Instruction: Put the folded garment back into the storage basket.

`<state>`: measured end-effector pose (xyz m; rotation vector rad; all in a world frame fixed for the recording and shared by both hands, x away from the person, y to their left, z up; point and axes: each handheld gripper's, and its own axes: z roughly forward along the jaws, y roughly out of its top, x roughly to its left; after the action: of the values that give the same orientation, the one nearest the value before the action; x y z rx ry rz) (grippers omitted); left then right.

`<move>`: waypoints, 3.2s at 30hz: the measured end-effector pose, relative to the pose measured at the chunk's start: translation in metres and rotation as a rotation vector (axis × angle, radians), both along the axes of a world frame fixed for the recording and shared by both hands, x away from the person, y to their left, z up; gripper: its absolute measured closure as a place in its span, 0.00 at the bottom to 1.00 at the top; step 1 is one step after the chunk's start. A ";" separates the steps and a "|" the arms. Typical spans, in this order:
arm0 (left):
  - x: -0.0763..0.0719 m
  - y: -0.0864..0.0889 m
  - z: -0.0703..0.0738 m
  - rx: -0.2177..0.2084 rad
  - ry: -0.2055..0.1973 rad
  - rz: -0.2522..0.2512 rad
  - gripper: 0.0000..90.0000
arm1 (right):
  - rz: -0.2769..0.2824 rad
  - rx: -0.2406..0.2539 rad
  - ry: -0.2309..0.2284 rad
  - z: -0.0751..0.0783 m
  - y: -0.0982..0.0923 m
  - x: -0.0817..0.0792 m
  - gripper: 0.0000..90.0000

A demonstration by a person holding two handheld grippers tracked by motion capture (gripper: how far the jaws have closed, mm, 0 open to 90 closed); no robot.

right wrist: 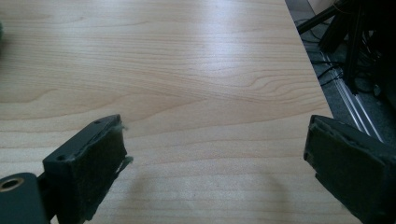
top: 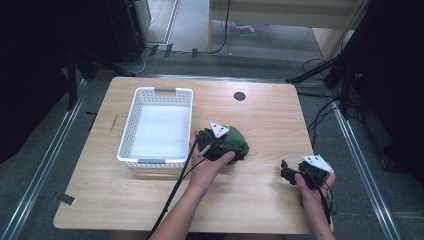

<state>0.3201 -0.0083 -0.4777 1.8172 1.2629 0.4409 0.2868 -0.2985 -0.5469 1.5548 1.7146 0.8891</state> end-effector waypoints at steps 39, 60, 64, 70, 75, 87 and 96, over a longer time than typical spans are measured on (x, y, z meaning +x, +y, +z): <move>0.035 -0.034 -0.054 0.189 0.121 0.077 0.00 | 0.008 0.008 0.014 0.000 -0.001 0.002 0.07; 0.029 -0.033 -0.061 0.223 0.101 0.046 0.27 | 0.008 0.009 0.021 0.000 0.000 0.002 0.07; 0.028 -0.028 -0.055 0.196 0.099 0.043 0.34 | 0.010 0.009 0.021 0.000 0.000 0.002 0.07; 0.025 -0.023 -0.043 0.164 0.081 0.047 0.35 | 0.013 0.010 0.020 0.000 -0.001 0.003 0.07; 0.020 -0.020 -0.028 0.126 0.056 0.033 0.35 | 0.014 0.009 0.021 0.000 0.000 0.003 0.08; 0.008 -0.008 0.007 0.070 0.005 0.017 0.35 | 0.015 0.006 0.020 0.000 0.000 0.003 0.07; 0.005 0.007 0.027 0.025 -0.018 0.020 0.35 | 0.015 0.007 0.023 0.000 -0.001 0.003 0.08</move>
<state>0.3250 -0.0016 -0.4510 1.8189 1.2695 0.4855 0.2895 -0.2991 -0.5472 1.5646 1.7433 0.8881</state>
